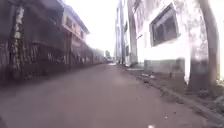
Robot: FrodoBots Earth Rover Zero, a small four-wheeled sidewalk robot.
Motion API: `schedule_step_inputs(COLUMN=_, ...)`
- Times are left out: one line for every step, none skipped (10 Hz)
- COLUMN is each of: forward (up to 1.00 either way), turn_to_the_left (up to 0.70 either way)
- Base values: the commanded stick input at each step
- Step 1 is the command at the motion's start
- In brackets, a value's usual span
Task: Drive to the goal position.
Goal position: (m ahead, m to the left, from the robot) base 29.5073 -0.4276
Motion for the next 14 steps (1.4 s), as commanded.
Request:
schedule_step_inputs(forward=1.00, turn_to_the_left=0.00)
schedule_step_inputs(forward=1.00, turn_to_the_left=0.00)
schedule_step_inputs(forward=1.00, turn_to_the_left=0.00)
schedule_step_inputs(forward=1.00, turn_to_the_left=0.00)
schedule_step_inputs(forward=1.00, turn_to_the_left=0.00)
schedule_step_inputs(forward=1.00, turn_to_the_left=0.00)
schedule_step_inputs(forward=1.00, turn_to_the_left=0.00)
schedule_step_inputs(forward=1.00, turn_to_the_left=0.00)
schedule_step_inputs(forward=1.00, turn_to_the_left=0.00)
schedule_step_inputs(forward=1.00, turn_to_the_left=0.00)
schedule_step_inputs(forward=1.00, turn_to_the_left=0.00)
schedule_step_inputs(forward=1.00, turn_to_the_left=0.00)
schedule_step_inputs(forward=1.00, turn_to_the_left=0.00)
schedule_step_inputs(forward=1.00, turn_to_the_left=0.00)
